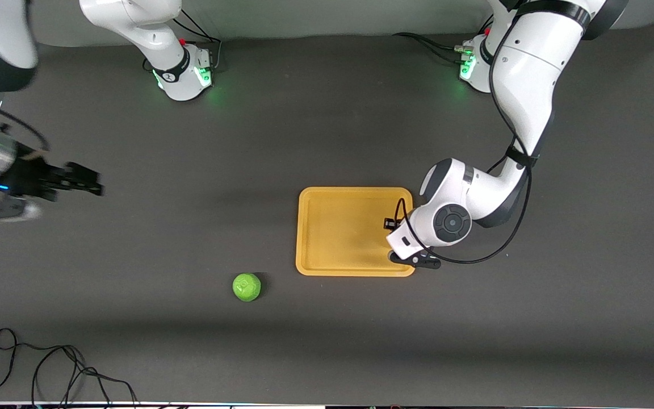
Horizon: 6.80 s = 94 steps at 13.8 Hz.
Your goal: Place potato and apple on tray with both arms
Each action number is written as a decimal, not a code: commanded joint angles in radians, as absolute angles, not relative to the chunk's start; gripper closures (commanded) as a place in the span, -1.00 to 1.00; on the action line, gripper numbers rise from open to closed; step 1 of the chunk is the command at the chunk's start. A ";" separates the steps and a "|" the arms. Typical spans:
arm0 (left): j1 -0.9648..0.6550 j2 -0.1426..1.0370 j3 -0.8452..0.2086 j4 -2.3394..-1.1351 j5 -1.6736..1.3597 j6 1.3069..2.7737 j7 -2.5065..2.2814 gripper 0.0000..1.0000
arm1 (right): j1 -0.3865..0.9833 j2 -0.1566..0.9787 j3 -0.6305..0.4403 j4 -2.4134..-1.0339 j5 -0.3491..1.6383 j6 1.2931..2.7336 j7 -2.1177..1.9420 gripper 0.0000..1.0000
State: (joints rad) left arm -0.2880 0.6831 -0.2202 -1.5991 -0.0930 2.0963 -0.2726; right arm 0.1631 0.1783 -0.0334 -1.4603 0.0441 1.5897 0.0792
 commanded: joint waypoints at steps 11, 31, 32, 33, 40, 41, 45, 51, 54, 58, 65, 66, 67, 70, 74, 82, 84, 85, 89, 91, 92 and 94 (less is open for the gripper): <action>-0.293 0.648 -0.207 -1.618 -0.098 2.152 -0.290 -0.92 | 0.393 0.532 -0.040 -1.329 0.044 1.894 0.374 -1.00; 0.210 0.172 -0.202 -1.548 0.028 1.609 0.107 -0.99 | 0.388 0.870 -0.048 -1.399 0.038 2.450 0.370 -0.19; 0.215 0.175 -0.199 -1.545 -0.013 1.608 0.115 -0.99 | 0.385 0.841 -0.048 -1.388 0.038 2.400 0.370 -0.19; 0.224 0.173 -0.199 -1.545 -0.018 1.600 0.136 -0.99 | 0.385 0.813 -0.049 -1.370 0.037 2.331 0.370 -0.19; 0.224 0.083 -0.198 -1.673 -0.008 1.675 0.244 -1.00 | 0.399 0.525 -0.038 -1.310 0.011 1.886 0.367 -0.20; 0.222 0.084 -0.198 -1.681 -0.006 1.681 0.232 -1.00 | 0.425 0.493 -0.038 -1.312 0.011 1.843 0.379 -0.20; 0.221 0.054 -0.198 -1.727 -0.006 1.693 0.229 -1.00 | 0.610 0.472 -0.040 -1.277 0.006 1.799 0.576 -0.20; 0.216 0.058 -0.198 -1.726 -0.006 1.680 0.227 -1.00 | 0.804 0.780 -0.040 -0.942 0.005 1.815 0.874 -0.21; 0.219 0.061 -0.198 -1.723 -0.008 1.680 0.229 -1.00 | 0.819 0.906 -0.041 -0.922 -0.003 1.940 0.894 -0.21; 0.224 0.066 -0.198 -1.718 -0.008 1.683 0.239 -1.00 | 0.822 1.043 -0.044 -0.927 -0.052 2.086 0.899 -0.21; 0.224 0.074 -0.198 -1.717 -0.008 1.684 0.239 -1.00 | 0.821 1.132 -0.051 -0.931 -0.072 2.198 0.904 -0.21; 0.224 0.075 -0.198 -1.717 -0.008 1.683 0.239 -1.00 | 0.821 1.134 -0.052 -0.931 -0.074 2.198 0.904 -0.22; 0.224 0.080 -0.198 -1.717 -0.008 1.680 0.241 -1.00 | 0.812 1.135 -0.054 -0.930 -0.074 2.200 0.902 -0.22; 0.224 0.081 -0.198 -1.717 -0.008 1.686 0.241 -1.00 | 0.808 1.135 -0.058 -0.931 -0.074 2.217 0.903 -0.95; 0.225 0.089 -0.198 -1.717 -0.008 1.686 0.241 -1.00 | 0.811 1.057 -0.049 -0.930 -0.061 2.137 0.934 -1.00; 0.225 0.089 -0.198 -1.717 -0.006 1.687 0.241 -1.00 | 0.727 0.637 -0.060 -0.975 0.020 1.630 0.881 -1.00; 0.225 0.089 -0.198 -1.717 -0.006 1.687 0.241 -1.00 | 0.698 0.495 -0.084 -1.104 0.017 1.577 0.735 -1.00; 0.225 0.089 -0.198 -1.717 -0.006 1.687 0.242 -1.00 | 0.692 0.412 -0.118 -1.186 0.018 1.568 0.682 -1.00; 0.225 0.089 -0.198 -1.717 -0.006 1.689 0.241 -1.00 | 0.689 0.168 -0.265 -1.442 0.021 1.568 0.442 -1.00; 0.225 0.084 -0.198 -1.718 -0.006 1.687 0.241 -1.00 | 0.559 0.086 -0.255 -1.523 0.028 1.574 0.338 -1.00; 0.225 0.083 -0.198 -1.720 -0.002 1.684 0.241 -1.00 | 0.490 0.063 -0.230 -1.548 0.029 1.572 0.280 -1.00; 0.226 0.084 -0.198 -1.720 0.002 1.686 0.242 -1.00 | 0.326 0.038 -0.154 -1.565 0.031 1.565 0.201 -1.00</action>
State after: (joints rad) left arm 0.2210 0.0978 -0.1973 -1.7071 0.0038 1.6783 0.2204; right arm 0.4615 0.0982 -0.2350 -1.4879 0.0096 1.5434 0.2754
